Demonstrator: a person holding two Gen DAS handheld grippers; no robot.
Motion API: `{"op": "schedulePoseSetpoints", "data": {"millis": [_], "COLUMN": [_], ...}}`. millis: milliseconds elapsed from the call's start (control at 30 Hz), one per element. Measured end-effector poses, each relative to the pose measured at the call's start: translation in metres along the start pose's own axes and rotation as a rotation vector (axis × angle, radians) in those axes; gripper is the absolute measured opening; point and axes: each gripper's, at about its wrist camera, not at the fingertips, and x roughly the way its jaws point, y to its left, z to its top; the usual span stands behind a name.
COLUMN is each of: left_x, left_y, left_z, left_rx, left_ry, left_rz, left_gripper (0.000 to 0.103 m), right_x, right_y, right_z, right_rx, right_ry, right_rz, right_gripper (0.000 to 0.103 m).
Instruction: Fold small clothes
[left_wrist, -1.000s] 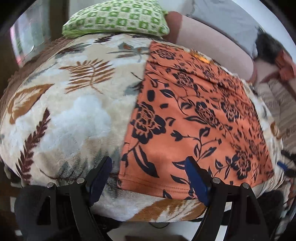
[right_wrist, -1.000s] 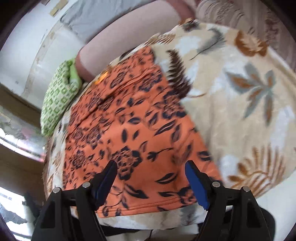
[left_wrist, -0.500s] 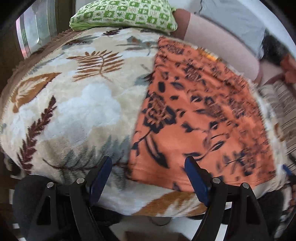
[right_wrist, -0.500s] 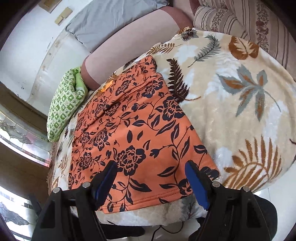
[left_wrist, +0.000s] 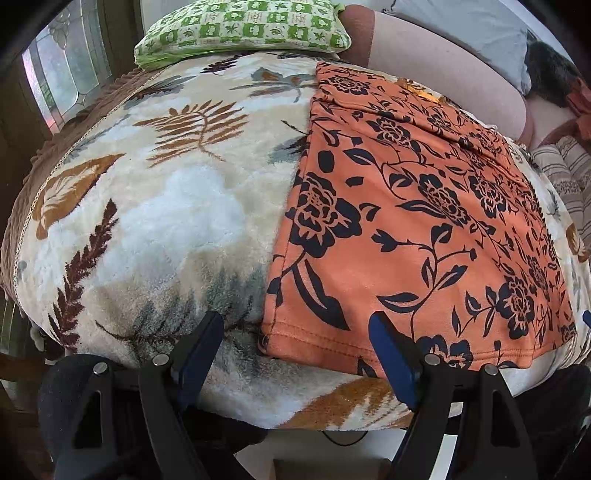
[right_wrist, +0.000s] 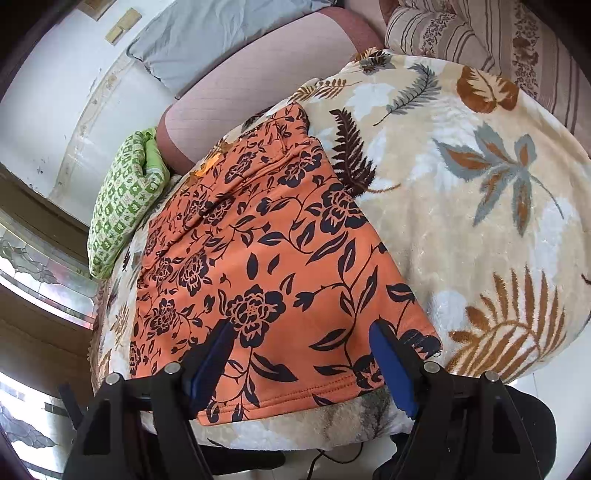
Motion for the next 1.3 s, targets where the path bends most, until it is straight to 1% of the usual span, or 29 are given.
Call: {"op": "schedulePoseSetpoints", "data": {"millis": [433,567,633,700,767,867,967,1100,1167,1200,1233,1267,1300], "left_x": [0.006,0.008,0.01,0.011,0.009,0.003,0.0,0.016,0.02,0.02,0.02,0.019,0.018], "left_y": [-0.005,-0.007,-0.007,-0.007,-0.006,-0.003,0.0,-0.003,-0.006,-0.007,-0.008,-0.008,-0.009], "left_z": [-0.001,-0.001,-0.001,0.0,0.001,0.004,0.008,0.01,0.007,0.006,0.006,0.006,0.007], "left_rx": [0.029,0.033,0.036,0.034,0.022,0.0,-0.012,0.001,0.013,0.019,0.026,0.031,0.035], "left_ry": [0.019,0.024,0.027,0.029,0.02,-0.011,-0.041,0.013,0.02,0.018,0.019,0.024,0.023], "left_rz": [0.018,0.019,0.02,0.011,0.003,0.006,0.016,0.026,0.033,0.039,0.033,0.026,0.027], "left_gripper": [0.081,0.081,0.081,0.081,0.081,0.081,0.081,0.081,0.081,0.079,0.071,0.06,0.053], "right_x": [0.002,0.002,0.004,0.009,0.014,0.017,0.02,0.033,0.041,0.044,0.044,0.043,0.043], "right_y": [-0.006,-0.011,-0.013,-0.016,-0.02,-0.03,-0.039,-0.049,-0.051,-0.051,-0.05,-0.047,-0.045], "right_z": [-0.002,0.002,0.006,0.011,0.014,0.016,0.018,0.021,0.021,0.02,0.019,0.018,0.017], "right_rx": [0.013,0.0,-0.031,-0.084,-0.105,-0.105,-0.107,-0.085,-0.091,-0.09,-0.097,-0.117,-0.129], "right_ry": [0.005,0.022,0.045,0.087,0.114,0.145,0.155,0.192,0.213,0.225,0.226,0.216,0.218], "right_rz": [-0.017,-0.041,-0.069,-0.121,-0.145,-0.153,-0.164,-0.165,-0.163,-0.156,-0.141,-0.126,-0.134], "right_gripper": [0.078,0.078,0.078,0.078,0.078,0.078,0.079,0.078,0.078,0.078,0.078,0.077,0.064]}}
